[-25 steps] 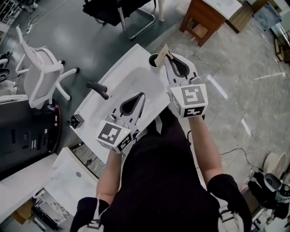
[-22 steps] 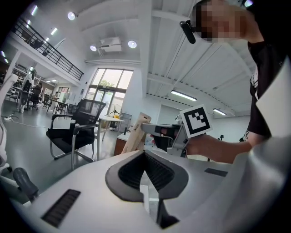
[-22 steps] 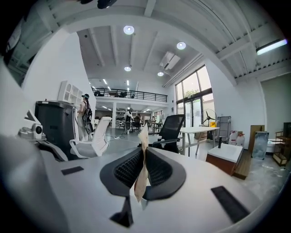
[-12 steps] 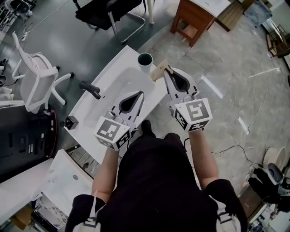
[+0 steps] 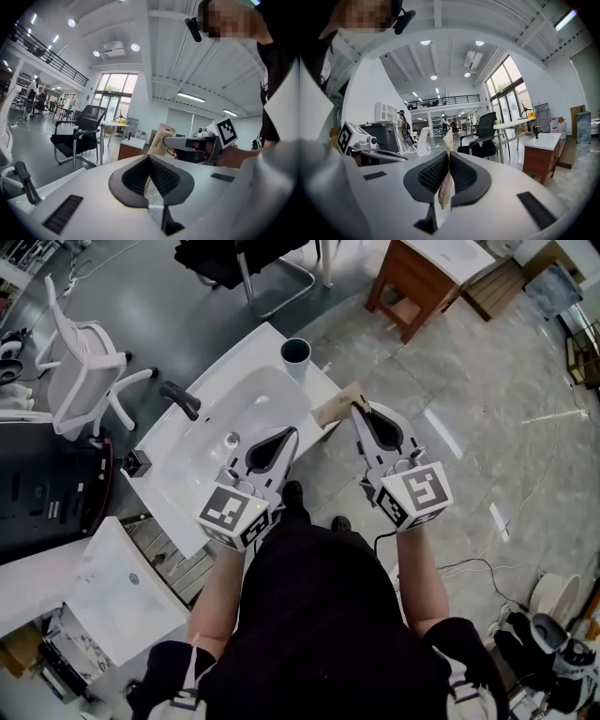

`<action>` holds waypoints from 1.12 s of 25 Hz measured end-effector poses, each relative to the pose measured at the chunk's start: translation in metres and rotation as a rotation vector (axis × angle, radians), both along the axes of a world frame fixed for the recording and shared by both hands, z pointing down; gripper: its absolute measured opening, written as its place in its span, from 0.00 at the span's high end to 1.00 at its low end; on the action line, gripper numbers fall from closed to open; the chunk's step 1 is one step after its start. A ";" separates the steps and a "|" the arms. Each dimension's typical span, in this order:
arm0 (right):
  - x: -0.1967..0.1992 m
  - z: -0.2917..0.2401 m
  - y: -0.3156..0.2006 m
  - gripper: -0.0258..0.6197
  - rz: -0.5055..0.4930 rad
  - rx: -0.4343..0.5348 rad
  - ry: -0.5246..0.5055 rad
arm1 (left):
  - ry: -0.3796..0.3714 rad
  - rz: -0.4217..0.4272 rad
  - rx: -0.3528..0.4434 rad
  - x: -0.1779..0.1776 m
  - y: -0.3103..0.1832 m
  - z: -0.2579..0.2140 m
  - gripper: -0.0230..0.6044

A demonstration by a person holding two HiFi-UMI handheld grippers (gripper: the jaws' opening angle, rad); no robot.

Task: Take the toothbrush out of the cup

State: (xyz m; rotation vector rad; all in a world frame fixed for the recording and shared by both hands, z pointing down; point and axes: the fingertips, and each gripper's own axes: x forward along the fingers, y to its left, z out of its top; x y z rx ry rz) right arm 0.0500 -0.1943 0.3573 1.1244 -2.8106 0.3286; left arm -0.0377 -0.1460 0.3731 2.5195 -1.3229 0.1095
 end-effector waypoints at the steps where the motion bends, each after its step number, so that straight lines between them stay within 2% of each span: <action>1: 0.005 -0.002 0.005 0.90 -0.018 -0.001 -0.011 | -0.003 -0.009 0.002 0.005 0.004 -0.001 0.94; 12: 0.048 -0.010 0.055 0.90 -0.154 -0.031 -0.132 | -0.014 -0.136 0.008 0.040 0.056 -0.008 0.94; 28: 0.092 -0.002 0.119 0.91 -0.207 -0.076 -0.205 | -0.024 -0.219 0.026 0.080 0.130 -0.011 0.94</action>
